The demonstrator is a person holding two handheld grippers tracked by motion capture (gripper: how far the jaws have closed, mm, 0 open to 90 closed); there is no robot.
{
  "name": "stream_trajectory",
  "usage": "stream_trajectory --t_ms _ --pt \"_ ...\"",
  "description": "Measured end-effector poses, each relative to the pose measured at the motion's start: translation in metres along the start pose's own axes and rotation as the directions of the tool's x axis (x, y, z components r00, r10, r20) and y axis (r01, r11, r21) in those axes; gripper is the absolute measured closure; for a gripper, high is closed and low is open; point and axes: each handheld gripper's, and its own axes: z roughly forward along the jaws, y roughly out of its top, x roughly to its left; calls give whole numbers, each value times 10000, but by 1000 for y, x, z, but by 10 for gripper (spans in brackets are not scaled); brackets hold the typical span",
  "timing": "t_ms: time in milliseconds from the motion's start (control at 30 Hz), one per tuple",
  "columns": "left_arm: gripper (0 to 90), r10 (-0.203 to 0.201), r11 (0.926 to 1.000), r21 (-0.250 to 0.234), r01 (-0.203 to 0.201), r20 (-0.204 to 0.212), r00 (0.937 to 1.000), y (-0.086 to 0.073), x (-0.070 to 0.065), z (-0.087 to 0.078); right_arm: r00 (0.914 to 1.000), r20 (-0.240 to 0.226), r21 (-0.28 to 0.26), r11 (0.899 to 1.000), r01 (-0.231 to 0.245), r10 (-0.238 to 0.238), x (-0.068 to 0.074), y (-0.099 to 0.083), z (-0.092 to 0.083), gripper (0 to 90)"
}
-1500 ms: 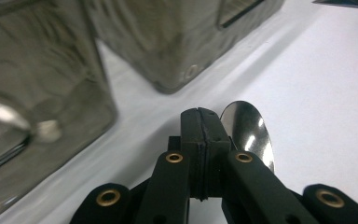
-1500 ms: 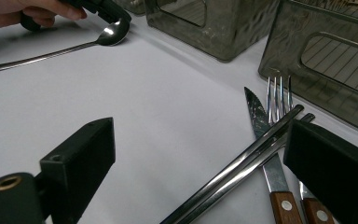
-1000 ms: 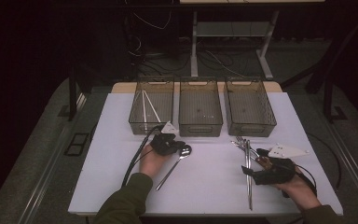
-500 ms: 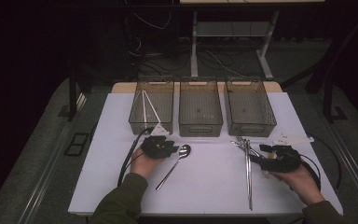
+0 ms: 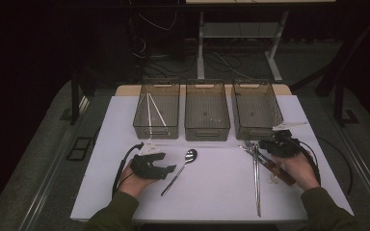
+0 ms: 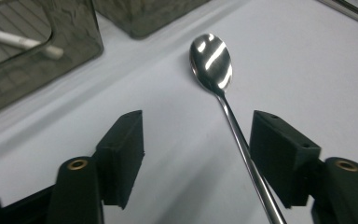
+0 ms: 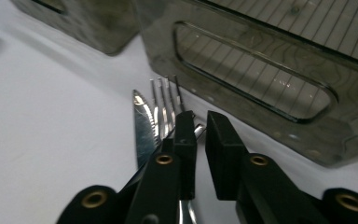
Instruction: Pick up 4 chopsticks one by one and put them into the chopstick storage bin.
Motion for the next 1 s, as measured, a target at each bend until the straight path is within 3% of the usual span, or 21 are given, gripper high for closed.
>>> stream_trajectory --t_ms 200,400,733,1000 --pt "276 -172 9999 19 172 182 9997 -16 -3 -12 9994 326 485 9988 -94 79 -5 2 16 896" --pt "266 -172 9998 114 170 179 9997 -21 -3 -19 10000 92 596 9982 -33 27 -3 2 21 900" --pt "265 -262 9996 68 261 158 9995 -21 -3 -18 9985 -310 640 9968 479 -460 7 3 22 900" --pt "261 -223 9997 103 221 166 9996 -21 -2 -18 9969 -575 641 9963 579 -543 13 4 23 900"
